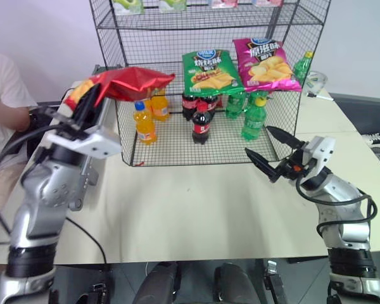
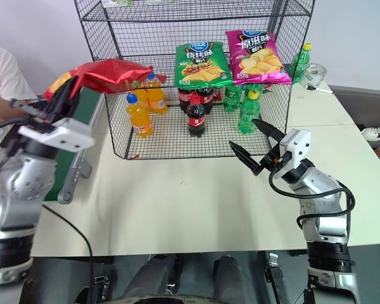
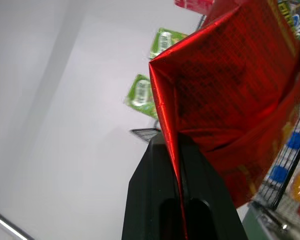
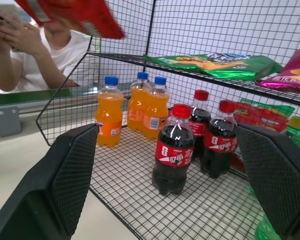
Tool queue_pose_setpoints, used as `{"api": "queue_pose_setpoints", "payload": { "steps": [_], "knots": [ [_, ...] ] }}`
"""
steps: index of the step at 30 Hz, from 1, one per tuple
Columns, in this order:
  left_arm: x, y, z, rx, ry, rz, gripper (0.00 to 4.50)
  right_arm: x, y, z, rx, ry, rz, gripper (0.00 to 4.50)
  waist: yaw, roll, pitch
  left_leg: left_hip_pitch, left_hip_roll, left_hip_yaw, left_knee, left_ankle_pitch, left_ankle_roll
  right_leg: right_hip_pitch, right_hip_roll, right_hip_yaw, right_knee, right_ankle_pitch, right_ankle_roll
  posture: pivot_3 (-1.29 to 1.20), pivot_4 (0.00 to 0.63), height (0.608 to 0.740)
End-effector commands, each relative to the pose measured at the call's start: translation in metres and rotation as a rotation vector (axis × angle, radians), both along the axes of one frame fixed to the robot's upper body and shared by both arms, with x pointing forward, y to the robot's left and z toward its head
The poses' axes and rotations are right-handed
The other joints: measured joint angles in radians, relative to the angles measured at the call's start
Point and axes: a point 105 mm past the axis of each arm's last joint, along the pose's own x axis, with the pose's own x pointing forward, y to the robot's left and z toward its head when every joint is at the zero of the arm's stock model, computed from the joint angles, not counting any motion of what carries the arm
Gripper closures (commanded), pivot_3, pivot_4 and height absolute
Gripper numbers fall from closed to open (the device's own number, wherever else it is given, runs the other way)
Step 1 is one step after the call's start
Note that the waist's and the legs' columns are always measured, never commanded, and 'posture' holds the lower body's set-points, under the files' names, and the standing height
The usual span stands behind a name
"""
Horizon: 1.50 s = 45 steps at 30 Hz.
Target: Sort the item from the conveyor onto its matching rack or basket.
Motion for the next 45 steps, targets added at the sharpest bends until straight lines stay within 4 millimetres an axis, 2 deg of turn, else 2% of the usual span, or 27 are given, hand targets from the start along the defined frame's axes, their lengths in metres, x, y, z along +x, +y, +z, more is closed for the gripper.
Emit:
{"api": "queue_pose_setpoints", "payload": {
  "steps": [1,6,16,23,27,30,32,35,39,45],
  "knots": [
    [0.015,-0.008,0.014,-0.027,-0.080,0.002,4.45,-0.004,0.005,0.017,0.008,-0.071,0.004,0.00,0.005,0.000,0.000,0.000,0.000,0.000,0.000,0.000,0.000,0.000,0.000,0.000,0.000,0.000,0.000,0.00,0.150,0.740],
    [0.055,-0.028,0.012,-0.129,-0.103,-0.007,4.45,-0.004,0.012,0.016,0.003,-0.068,0.023,0.00,0.008,-0.001,0.000,0.000,-0.001,-0.001,0.002,0.000,0.000,0.001,0.002,-0.001,0.000,0.000,0.000,0.00,0.150,0.740],
    [0.105,-0.032,0.020,-0.325,-0.157,0.097,4.45,-0.005,0.016,0.016,-0.006,-0.061,0.031,0.00,0.004,-0.001,0.001,0.000,-0.001,0.000,0.001,0.001,-0.001,0.000,0.002,0.000,0.001,0.000,0.001,0.00,0.150,0.740],
    [0.115,-0.044,0.032,-0.424,-0.208,0.126,4.45,-0.005,0.016,0.017,-0.009,-0.060,0.032,0.00,0.005,-0.003,0.001,-0.001,-0.001,0.000,0.002,0.001,-0.001,0.000,0.002,0.000,0.001,0.000,0.001,0.00,0.150,0.740],
    [0.107,-0.038,0.053,-0.455,-0.340,0.181,4.45,-0.005,0.018,0.017,-0.008,-0.058,0.039,0.00,0.002,-0.003,0.002,-0.002,-0.001,0.000,0.002,0.001,-0.001,-0.001,0.002,0.000,0.001,0.000,0.001,0.00,0.150,0.740],
    [0.099,-0.034,0.059,-0.448,-0.403,0.181,4.45,-0.006,0.019,0.017,-0.010,-0.051,0.044,0.00,-0.002,-0.003,0.002,-0.002,-0.001,0.000,0.002,0.001,-0.002,-0.002,0.002,0.000,0.002,0.000,0.001,0.00,0.150,0.740],
    [0.101,-0.035,0.050,-0.450,-0.358,0.159,4.45,-0.006,0.018,0.016,-0.013,-0.045,0.044,0.00,-0.002,-0.003,0.001,-0.003,-0.001,0.000,0.002,0.004,-0.006,-0.003,0.002,0.000,0.002,0.000,0.001,0.00,0.150,0.740],
    [0.110,-0.043,0.024,-0.404,-0.245,0.150,4.45,-0.005,0.017,0.015,-0.019,-0.040,0.045,0.00,0.001,-0.003,0.001,-0.003,-0.001,0.000,0.002,0.004,-0.006,-0.002,0.002,0.000,0.002,0.000,0.001,0.00,0.150,0.740],
    [0.125,-0.059,-0.028,-0.364,-0.019,0.123,4.45,-0.005,0.016,0.016,-0.035,-0.035,0.047,0.00,0.006,-0.003,0.001,-0.003,-0.001,0.000,0.003,0.004,-0.005,-0.002,0.002,0.000,0.002,0.000,0.001,0.00,0.150,0.740],
    [0.124,-0.069,-0.027,-0.411,0.013,0.052,4.45,-0.006,0.015,0.019,-0.042,-0.041,0.046,0.00,0.006,-0.003,0.001,-0.004,-0.001,-0.001,0.005,0.004,-0.005,-0.003,0.002,-0.001,0.003,0.000,0.001,0.00,0.150,0.740]
  ]
}}
